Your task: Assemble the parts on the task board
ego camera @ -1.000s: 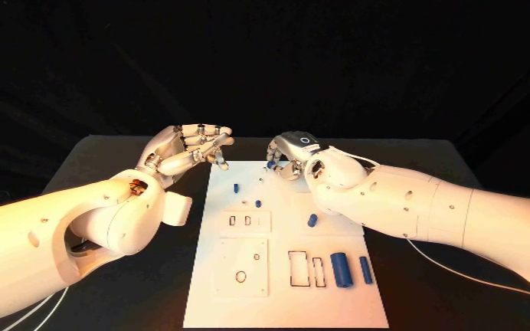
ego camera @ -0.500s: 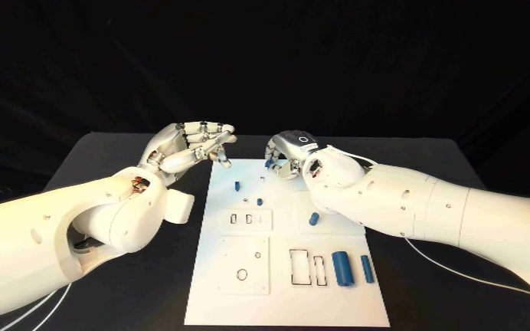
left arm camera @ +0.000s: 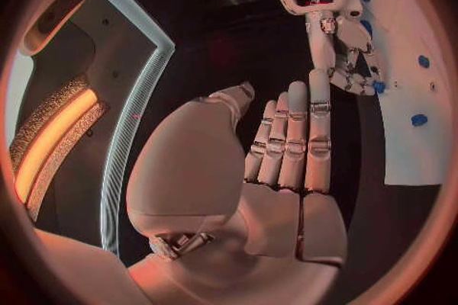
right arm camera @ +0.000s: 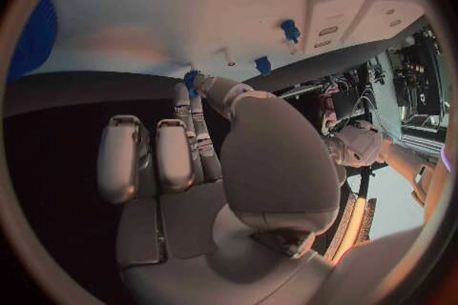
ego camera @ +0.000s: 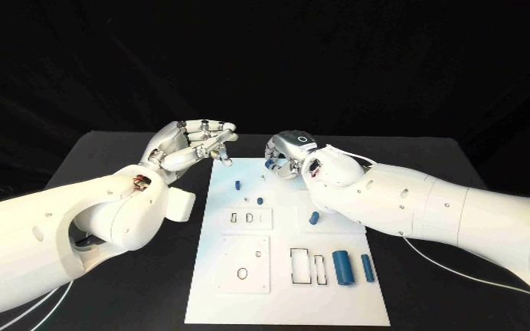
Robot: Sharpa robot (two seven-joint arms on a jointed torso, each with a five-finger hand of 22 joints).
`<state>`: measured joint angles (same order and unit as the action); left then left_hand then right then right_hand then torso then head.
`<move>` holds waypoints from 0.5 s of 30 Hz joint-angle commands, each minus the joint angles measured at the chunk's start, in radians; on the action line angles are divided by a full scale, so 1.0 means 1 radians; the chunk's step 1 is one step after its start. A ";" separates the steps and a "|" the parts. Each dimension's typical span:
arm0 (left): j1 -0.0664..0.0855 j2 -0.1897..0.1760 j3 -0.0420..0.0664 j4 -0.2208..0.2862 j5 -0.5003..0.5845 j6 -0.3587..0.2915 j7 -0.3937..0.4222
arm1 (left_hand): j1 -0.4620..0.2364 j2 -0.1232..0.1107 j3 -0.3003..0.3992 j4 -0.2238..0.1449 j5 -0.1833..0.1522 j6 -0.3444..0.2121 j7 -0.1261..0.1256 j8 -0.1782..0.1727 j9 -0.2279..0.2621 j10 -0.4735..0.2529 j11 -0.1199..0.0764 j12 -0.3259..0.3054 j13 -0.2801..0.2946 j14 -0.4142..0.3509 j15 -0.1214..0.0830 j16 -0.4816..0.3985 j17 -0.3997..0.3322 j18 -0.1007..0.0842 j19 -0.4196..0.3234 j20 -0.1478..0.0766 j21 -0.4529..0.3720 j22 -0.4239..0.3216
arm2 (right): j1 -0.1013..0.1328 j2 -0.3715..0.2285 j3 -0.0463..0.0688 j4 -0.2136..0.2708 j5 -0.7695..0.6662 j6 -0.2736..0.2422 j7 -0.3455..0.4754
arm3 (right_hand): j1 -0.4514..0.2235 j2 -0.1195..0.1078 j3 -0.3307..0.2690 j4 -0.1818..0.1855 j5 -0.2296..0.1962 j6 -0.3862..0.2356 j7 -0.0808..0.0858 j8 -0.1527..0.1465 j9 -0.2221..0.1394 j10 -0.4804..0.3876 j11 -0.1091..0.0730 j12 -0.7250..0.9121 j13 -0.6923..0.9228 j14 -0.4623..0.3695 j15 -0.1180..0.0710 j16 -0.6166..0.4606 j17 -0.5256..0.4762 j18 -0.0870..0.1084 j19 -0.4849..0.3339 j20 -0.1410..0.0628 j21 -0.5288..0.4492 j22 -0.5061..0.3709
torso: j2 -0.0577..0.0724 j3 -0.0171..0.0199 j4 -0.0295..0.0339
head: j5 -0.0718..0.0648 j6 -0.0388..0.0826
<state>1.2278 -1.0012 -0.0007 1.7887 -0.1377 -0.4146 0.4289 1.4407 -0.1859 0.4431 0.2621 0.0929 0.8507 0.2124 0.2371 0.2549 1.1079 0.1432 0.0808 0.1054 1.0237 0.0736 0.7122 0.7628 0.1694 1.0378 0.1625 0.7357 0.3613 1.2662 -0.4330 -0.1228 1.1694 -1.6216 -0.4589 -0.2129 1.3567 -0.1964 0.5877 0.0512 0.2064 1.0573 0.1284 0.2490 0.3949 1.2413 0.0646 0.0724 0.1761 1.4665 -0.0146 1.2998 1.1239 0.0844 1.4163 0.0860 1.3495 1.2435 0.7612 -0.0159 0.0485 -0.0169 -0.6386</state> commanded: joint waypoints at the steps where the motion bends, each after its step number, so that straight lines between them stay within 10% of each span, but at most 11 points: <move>1: 0.002 0.002 0.001 0.002 0.002 0.020 0.006 | 0.000 -0.001 0.006 0.000 -0.004 -0.006 -0.001 -0.004 0.001 -0.008 0.001 -0.005 0.001 -0.007 -0.001 0.005 0.002 0.011 -0.007 -0.003 0.004 0.001 | -0.001 0.004 0.000 -0.003 0.005 0.020 0.015 | -0.008 -0.005 0.002 -0.004 -0.005 -0.003 0.003 0.002 0.001 -0.001 0.002 -0.003 -0.001 0.027 -0.001 0.005 0.001 -0.017 0.002 0.001 0.002 0.001 | 0.001 0.0000 -0.0005 | 0.002 0.000; 15: 0.003 0.005 0.001 0.000 0.002 0.022 0.005 | 0.000 -0.001 0.006 0.000 -0.004 -0.006 -0.001 -0.004 0.001 -0.008 0.001 -0.005 0.001 -0.007 -0.001 0.005 0.002 0.011 -0.007 -0.003 0.004 0.001 | -0.003 0.019 0.000 -0.016 0.007 0.034 0.008 | -0.016 -0.013 0.004 -0.002 -0.009 -0.016 0.007 -0.005 0.004 -0.012 0.006 -0.008 -0.002 0.026 0.003 0.004 -0.003 -0.015 -0.005 0.004 -0.007 -0.011 | 0.002 0.0000 -0.0016 | 0.004 0.000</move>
<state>1.2294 -0.9989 -0.0007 1.7876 -0.1376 -0.4136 0.4282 1.4407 -0.1859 0.4431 0.2621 0.0929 0.8507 0.2124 0.2371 0.2547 1.1079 0.1432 0.0808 0.1053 1.0237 0.0737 0.7122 0.7627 0.1694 1.0378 0.1625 0.7356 0.3612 1.2655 -0.4184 -0.1219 1.1548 -1.6143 -0.4486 -0.2058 1.3456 -0.2074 0.5877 0.0512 0.2009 1.0464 0.1363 0.2452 0.3970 1.2351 0.0703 0.0683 0.1769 1.4665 -0.0146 1.2998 1.1216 0.0844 1.4158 0.0864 1.3472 1.2336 0.7624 -0.0159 0.0476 -0.0135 -0.6389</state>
